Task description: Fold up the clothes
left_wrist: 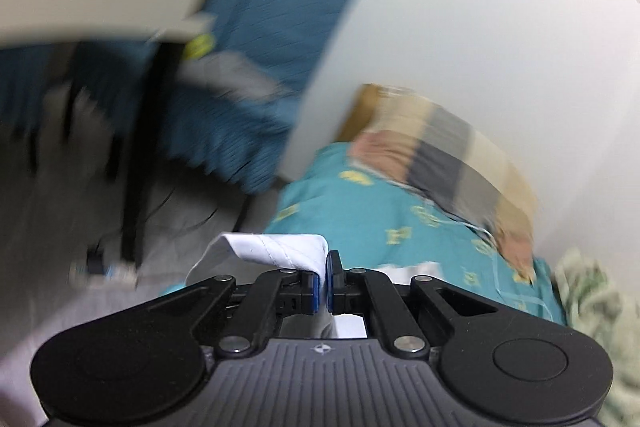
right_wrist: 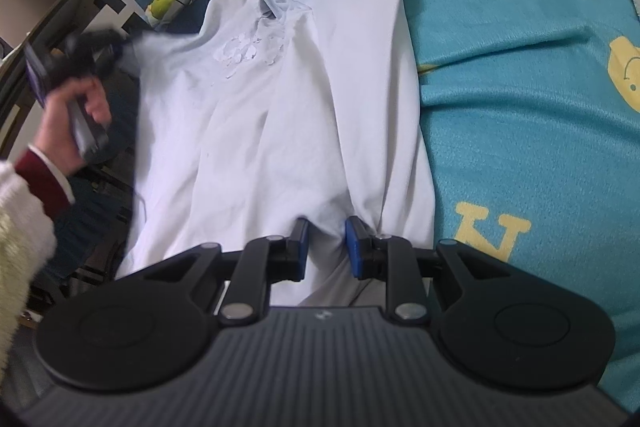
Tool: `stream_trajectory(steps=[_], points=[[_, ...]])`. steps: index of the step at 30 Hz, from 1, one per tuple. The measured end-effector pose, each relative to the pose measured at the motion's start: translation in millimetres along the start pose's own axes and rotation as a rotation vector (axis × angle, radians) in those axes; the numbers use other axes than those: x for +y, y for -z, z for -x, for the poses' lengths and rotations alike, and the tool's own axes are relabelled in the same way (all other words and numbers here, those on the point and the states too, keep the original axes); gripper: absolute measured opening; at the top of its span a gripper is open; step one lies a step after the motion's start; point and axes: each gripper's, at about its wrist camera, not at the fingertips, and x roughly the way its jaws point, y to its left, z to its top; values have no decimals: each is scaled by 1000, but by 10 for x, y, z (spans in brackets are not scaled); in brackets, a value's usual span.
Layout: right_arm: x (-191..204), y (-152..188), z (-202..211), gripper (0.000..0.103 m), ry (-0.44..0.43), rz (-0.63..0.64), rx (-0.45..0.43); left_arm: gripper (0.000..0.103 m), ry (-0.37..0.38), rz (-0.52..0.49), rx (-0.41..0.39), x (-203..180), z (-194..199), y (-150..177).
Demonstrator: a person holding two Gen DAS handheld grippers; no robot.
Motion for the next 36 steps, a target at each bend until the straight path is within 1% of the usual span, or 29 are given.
stream_trajectory(steps=[3,6,10,13,15,17,18,20,21,22,25,27,29,31,34,36], points=[[-2,-3,21,24,-5,2,-2,4,69,-172,3,-724,-11,-119],[-34,-14,55,25,-16,-14,-11,4,151,-340,41,-1455,-59,7],[-81,-21,99,25,-30,-37,-26,5,228,-487,135,-2129,-253,535],[-107,-28,106,25,-45,-49,-33,6,225,-528,234,-2371,-480,1016],[-128,-36,97,25,-54,-60,-32,11,216,-540,294,-2441,-610,1291],[-142,-51,89,25,-66,-60,-38,26,205,-536,338,-2437,-666,1465],[-151,-59,82,25,-70,-62,-39,28,199,-535,345,-2409,-656,1518],[-176,-76,74,25,-78,-74,-42,43,190,-516,352,-2319,-525,1513],[-186,-86,87,25,-84,-76,-49,46,186,-506,355,-2272,-451,1501],[-189,-94,104,25,-90,-77,-58,47,182,-495,359,-2226,-378,1490],[-172,-108,169,25,-104,-71,-94,56,105,-470,346,-1981,172,1428],[-149,-117,221,25,-114,-61,-120,56,68,-442,366,-1826,561,1409],[-113,-135,278,25,-116,-36,-151,56,2,-440,384,-1736,976,1363],[-58,-139,344,25,-114,-10,-184,56,-40,-409,371,-1638,1402,1324],[54,-156,447,25,-107,32,-232,59,15,-343,346,-1506,1933,1359],[153,-197,509,25,-106,68,-262,59,23,-343,332,-1484,2096,1414]])
